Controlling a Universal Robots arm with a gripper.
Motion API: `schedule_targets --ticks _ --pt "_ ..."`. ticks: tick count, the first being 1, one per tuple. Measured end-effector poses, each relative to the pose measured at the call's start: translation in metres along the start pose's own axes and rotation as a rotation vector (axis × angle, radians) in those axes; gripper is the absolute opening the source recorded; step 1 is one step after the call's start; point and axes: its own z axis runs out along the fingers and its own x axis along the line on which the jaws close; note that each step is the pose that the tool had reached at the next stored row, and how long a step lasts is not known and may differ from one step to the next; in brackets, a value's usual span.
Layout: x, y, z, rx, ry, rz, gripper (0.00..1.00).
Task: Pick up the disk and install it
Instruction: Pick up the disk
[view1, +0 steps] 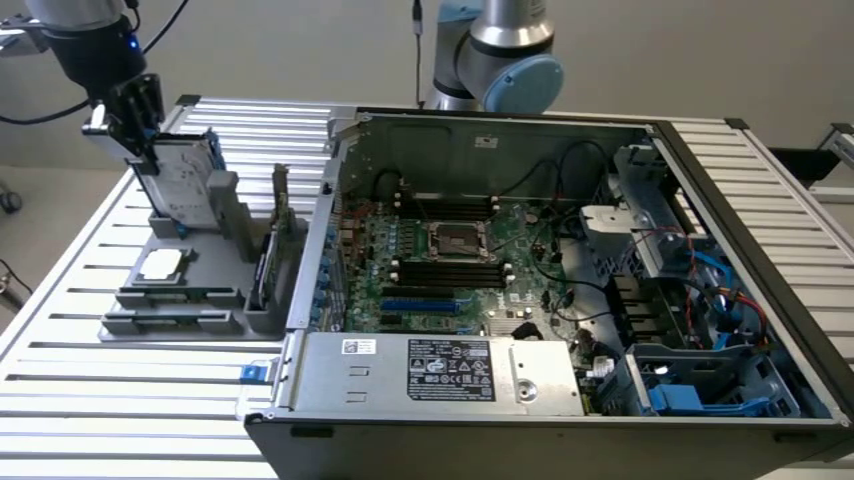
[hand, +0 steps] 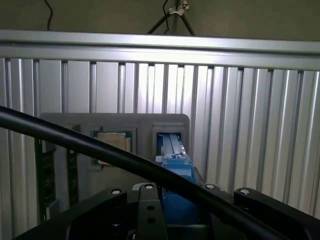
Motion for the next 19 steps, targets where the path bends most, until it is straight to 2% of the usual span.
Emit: schedule_targets --ticks 3,19 --pt "0.0 0.0001 -0.0106 -0.0002 0.0 0.0 0.33" --pt "0.002 0.0005 -0.0832 -0.0003 0.0 0.0 0.33"
